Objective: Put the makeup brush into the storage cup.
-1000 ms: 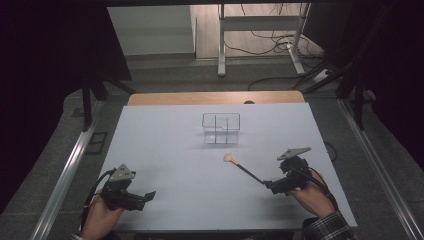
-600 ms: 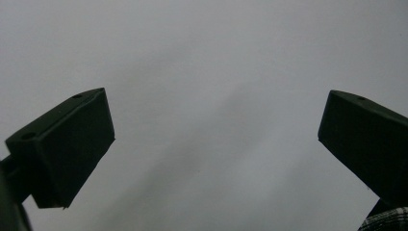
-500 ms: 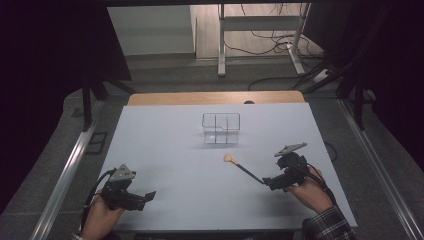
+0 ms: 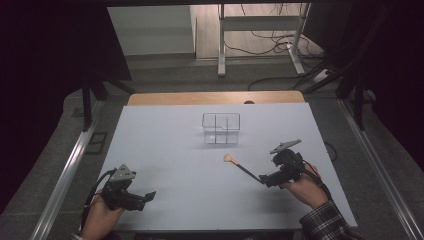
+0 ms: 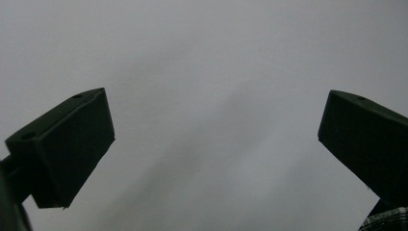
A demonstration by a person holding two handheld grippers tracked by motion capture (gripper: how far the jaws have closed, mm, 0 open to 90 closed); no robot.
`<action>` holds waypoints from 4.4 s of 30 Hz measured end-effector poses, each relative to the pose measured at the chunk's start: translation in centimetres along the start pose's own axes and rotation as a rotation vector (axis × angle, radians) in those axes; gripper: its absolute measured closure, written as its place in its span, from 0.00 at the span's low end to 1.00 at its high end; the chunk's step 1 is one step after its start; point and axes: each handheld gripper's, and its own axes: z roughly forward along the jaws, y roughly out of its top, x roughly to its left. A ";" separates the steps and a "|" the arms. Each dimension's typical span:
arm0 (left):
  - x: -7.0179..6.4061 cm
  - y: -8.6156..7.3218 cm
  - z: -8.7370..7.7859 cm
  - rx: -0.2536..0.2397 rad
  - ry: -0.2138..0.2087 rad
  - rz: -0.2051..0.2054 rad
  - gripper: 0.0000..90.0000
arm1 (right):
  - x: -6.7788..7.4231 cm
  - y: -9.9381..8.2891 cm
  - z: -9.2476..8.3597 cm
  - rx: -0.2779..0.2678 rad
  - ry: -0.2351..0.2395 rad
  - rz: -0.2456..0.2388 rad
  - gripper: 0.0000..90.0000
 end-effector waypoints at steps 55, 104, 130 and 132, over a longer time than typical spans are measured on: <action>0.1 -0.1 0.2 0.015 -0.004 -0.002 0.00 | 2.6 5.7 4.7 0.088 0.031 -0.114 0.00; 0.0 -0.1 0.3 0.030 -0.006 0.001 0.00 | 4.0 7.0 8.6 0.194 0.065 -0.191 0.29; 0.0 -0.2 0.3 0.033 -0.005 0.000 0.00 | 3.6 7.3 7.8 0.227 0.079 -0.185 0.93; 0.0 -0.2 0.3 0.033 -0.005 0.001 0.00 | 3.6 7.3 7.6 0.214 0.082 -0.178 0.93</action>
